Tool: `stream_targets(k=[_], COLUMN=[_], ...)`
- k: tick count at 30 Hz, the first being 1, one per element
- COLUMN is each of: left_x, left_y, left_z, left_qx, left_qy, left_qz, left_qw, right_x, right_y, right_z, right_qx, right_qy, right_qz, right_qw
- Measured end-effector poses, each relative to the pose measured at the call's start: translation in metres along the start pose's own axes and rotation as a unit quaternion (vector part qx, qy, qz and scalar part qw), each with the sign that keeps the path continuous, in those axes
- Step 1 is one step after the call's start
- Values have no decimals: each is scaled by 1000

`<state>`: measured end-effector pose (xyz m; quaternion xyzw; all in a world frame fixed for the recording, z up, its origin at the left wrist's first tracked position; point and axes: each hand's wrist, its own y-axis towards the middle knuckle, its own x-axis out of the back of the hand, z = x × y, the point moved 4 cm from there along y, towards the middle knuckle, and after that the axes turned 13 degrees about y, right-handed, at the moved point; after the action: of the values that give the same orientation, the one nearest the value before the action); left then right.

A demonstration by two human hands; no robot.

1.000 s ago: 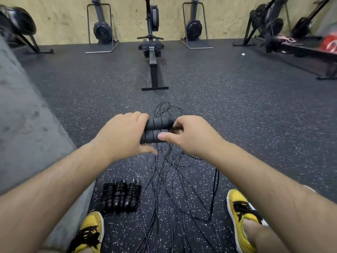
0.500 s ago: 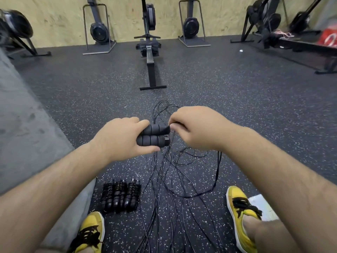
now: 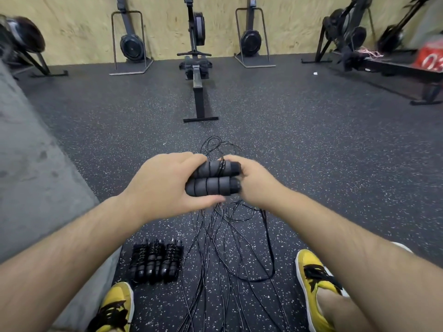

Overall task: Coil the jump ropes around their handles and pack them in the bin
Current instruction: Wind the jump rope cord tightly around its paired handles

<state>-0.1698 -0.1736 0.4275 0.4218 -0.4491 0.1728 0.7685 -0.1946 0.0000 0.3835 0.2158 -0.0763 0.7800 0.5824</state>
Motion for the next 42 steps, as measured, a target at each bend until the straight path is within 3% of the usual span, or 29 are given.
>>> stream_targets(k=[5, 8, 13, 19, 25, 32, 34, 37, 42], left_x=[0, -9, -22, -29, -9, 14, 19, 19, 1], left_y=[4, 3, -2, -6, -6, -11, -13, -13, -13], left_z=[17, 37, 54, 36, 7, 2, 6, 14, 29], left_qx=[59, 61, 65, -28, -106, -1, 4, 47, 87], left_qy=[98, 137, 152, 122, 8, -142, -124, -6, 94], left_qz=[-35, -8, 33, 56, 59, 110, 109, 95, 114], left_qw=[993, 989, 986, 991, 993, 984, 986, 994, 985], right_x=[-38, -50, -34, -5, 25, 14, 1, -32, -58], right_y=[-12, -18, -30, -23, -3, 0, 0, -5, -23], right_z=[1, 13, 52, 67, 40, 12, 14, 11, 21], right_qx=[-31, -51, 5, 143, 150, 64, 35, -31, -80], right_qy=[-191, -220, -224, -321, -216, 42, 48, -109, -76], right_qz=[97, 121, 135, 43, 4, -20, -8, 62, 80], right_qw=[976, 967, 965, 935, 965, 997, 998, 992, 991])
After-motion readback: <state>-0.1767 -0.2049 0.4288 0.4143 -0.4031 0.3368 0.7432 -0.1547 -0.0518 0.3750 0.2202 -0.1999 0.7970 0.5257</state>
